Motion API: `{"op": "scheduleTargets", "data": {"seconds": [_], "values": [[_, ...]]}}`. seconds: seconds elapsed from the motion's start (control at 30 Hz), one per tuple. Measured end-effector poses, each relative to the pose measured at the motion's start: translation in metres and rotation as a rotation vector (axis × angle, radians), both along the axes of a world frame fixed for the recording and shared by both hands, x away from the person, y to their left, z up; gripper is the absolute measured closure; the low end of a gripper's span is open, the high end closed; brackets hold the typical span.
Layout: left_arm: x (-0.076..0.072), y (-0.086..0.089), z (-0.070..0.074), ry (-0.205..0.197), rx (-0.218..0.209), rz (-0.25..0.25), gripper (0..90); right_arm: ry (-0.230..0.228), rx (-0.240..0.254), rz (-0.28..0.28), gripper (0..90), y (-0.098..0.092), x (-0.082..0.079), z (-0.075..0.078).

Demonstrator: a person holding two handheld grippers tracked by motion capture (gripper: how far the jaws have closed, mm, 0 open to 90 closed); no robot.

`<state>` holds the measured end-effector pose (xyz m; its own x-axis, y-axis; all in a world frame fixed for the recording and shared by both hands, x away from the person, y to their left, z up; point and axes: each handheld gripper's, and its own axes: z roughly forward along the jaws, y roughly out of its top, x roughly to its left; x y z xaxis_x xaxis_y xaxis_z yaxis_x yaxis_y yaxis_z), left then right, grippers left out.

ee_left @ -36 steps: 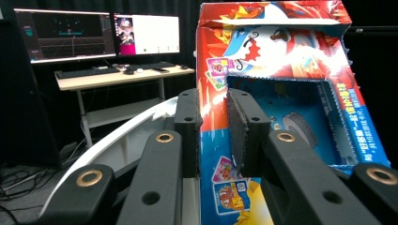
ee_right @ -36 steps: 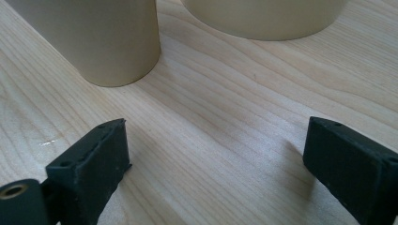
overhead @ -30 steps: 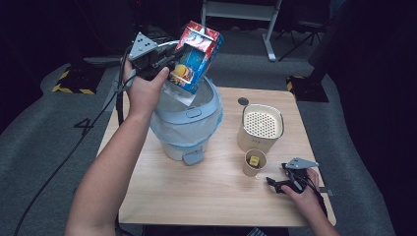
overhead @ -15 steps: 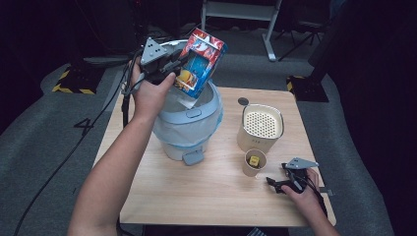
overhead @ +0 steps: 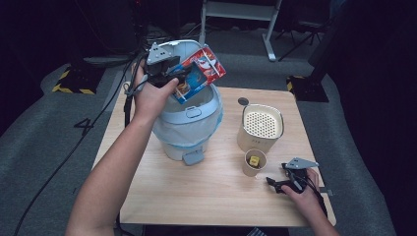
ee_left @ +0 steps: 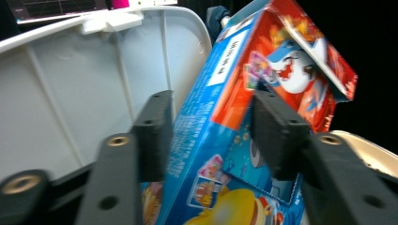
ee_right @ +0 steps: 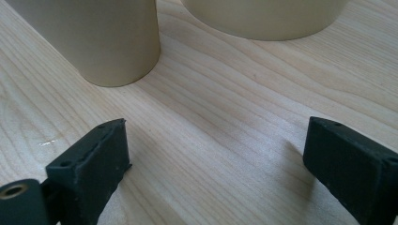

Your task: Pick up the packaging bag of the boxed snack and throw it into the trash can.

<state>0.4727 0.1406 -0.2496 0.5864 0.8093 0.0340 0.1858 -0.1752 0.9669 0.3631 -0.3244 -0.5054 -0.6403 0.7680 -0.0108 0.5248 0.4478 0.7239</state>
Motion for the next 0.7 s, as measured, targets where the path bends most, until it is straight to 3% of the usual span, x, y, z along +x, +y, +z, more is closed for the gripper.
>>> {"op": "scheduleTargets", "data": {"seconds": [0.3, 0.47, 0.63, 0.7], "values": [[-0.002, 0.002, 0.001, 0.070, 0.048, -0.020, 43.7, 0.000, 0.001, 0.000, 7.3, 0.000, 0.000, 0.000], [-0.002, -0.001, 0.001, 0.082, 0.058, -0.022, 43.8, 0.000, 0.000, 0.000, 7.3, 0.000, 0.000, 0.000], [-0.002, -0.008, 0.000, 0.094, 0.114, -0.053, 43.5, 0.000, 0.000, 0.000, 7.3, 0.000, 0.000, 0.000], [-0.004, -0.009, 0.001, 0.094, 0.112, -0.065, 43.1, 0.000, 0.000, 0.000, 7.3, 0.000, 0.000, 0.000]]}}
